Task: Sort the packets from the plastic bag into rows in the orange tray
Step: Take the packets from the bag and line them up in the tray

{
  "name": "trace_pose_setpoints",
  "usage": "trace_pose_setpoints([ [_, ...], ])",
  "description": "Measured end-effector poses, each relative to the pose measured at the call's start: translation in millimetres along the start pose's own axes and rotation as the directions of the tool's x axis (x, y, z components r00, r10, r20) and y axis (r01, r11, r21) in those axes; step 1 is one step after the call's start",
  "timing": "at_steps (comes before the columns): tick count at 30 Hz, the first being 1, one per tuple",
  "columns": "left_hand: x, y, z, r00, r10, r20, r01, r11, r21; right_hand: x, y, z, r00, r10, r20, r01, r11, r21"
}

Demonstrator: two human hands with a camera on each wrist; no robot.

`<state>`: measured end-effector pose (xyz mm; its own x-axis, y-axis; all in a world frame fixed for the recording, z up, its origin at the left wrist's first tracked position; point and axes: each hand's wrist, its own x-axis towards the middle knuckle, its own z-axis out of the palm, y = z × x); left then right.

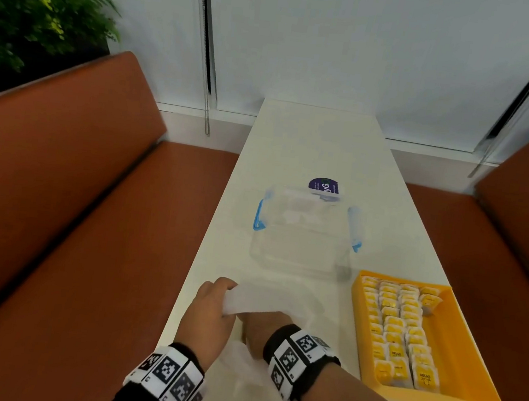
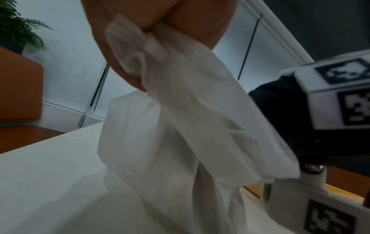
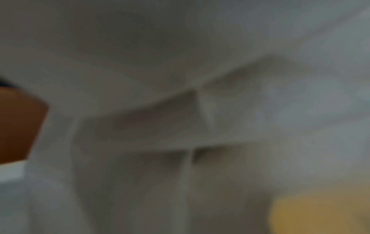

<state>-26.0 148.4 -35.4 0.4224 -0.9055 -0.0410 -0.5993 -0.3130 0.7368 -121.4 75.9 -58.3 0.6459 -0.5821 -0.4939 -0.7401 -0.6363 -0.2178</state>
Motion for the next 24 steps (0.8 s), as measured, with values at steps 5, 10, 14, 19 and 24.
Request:
trace_pose_setpoints([
  [5,10,-8,-3,0.998,-0.062,-0.008,0.062,0.998,-0.009,-12,1,-8,0.961,-0.167,-0.222,0.203,0.967,0.152],
  [10,19,-16,-1,0.994,-0.11,-0.004,0.11,0.994,-0.005,-29,8,-15,0.906,-0.157,-0.393,0.311,0.877,0.367],
  [14,22,-17,3,0.99,-0.139,-0.013,0.138,0.99,-0.038,-36,16,-17,0.885,-0.086,-0.457,0.364,0.74,0.565],
  [19,24,-21,8,0.981,-0.193,0.008,0.193,0.981,-0.019,-44,26,-25,0.916,0.082,-0.393,0.335,0.385,0.86],
  [24,21,-22,1,0.977,-0.213,-0.035,0.212,0.977,-0.023,-56,41,-37,0.953,0.044,-0.3,0.3,-0.006,0.954],
])
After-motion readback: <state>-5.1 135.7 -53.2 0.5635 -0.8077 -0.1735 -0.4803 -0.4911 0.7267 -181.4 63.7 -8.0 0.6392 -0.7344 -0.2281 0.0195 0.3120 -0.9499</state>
